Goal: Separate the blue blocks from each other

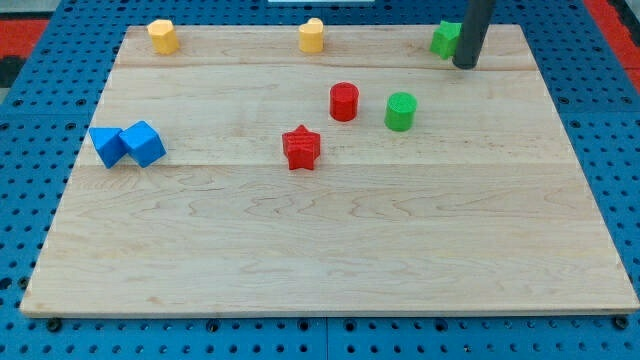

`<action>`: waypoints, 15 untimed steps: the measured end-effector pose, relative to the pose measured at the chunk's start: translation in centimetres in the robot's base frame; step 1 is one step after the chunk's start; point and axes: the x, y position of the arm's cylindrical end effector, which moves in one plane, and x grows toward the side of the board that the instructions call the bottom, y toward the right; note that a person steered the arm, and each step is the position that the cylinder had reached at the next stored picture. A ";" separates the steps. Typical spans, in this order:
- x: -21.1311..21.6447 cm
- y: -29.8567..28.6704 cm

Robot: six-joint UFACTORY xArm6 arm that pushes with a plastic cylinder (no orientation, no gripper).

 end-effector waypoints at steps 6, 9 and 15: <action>20.2 -44.1; 14.9 -48.1; 18.9 -33.5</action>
